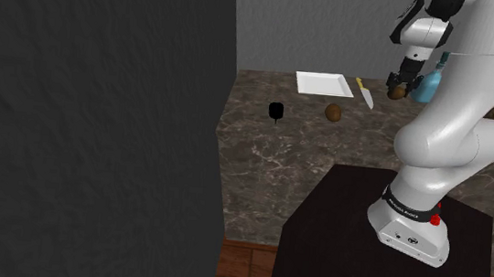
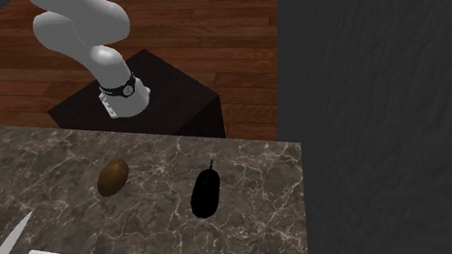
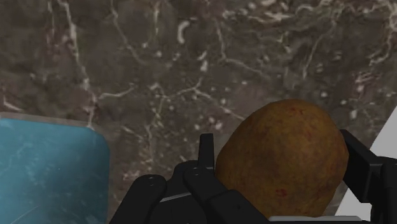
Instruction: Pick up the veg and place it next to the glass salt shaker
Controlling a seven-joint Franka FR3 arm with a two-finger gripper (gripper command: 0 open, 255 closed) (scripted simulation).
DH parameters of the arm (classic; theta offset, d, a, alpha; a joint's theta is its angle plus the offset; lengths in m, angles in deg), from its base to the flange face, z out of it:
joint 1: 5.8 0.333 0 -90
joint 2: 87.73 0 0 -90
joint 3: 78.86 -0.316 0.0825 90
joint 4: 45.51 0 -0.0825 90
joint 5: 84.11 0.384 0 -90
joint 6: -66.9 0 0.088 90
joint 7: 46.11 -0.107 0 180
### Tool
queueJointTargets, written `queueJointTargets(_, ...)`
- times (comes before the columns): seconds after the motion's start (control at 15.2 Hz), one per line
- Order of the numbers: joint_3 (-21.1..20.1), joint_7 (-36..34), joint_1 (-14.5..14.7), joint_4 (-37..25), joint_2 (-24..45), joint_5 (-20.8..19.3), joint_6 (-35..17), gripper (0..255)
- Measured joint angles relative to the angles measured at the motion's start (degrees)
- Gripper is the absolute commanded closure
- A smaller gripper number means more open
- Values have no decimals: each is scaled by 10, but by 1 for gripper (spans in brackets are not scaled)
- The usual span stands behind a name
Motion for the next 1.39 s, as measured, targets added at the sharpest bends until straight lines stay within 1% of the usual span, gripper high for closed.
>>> queueJointTargets(0.26,0,0,0,2,0,0,-2,255)
queueJointTargets(0.33,0,0,0,2,0,0,-2,0)
queueJointTargets(0.73,0,0,0,2,0,0,-2,0)
queueJointTargets(1.06,7,-13,3,-36,-23,-18,54,0)
queueJointTargets(1.39,8,-14,3,-42,-26,-21,63,0)
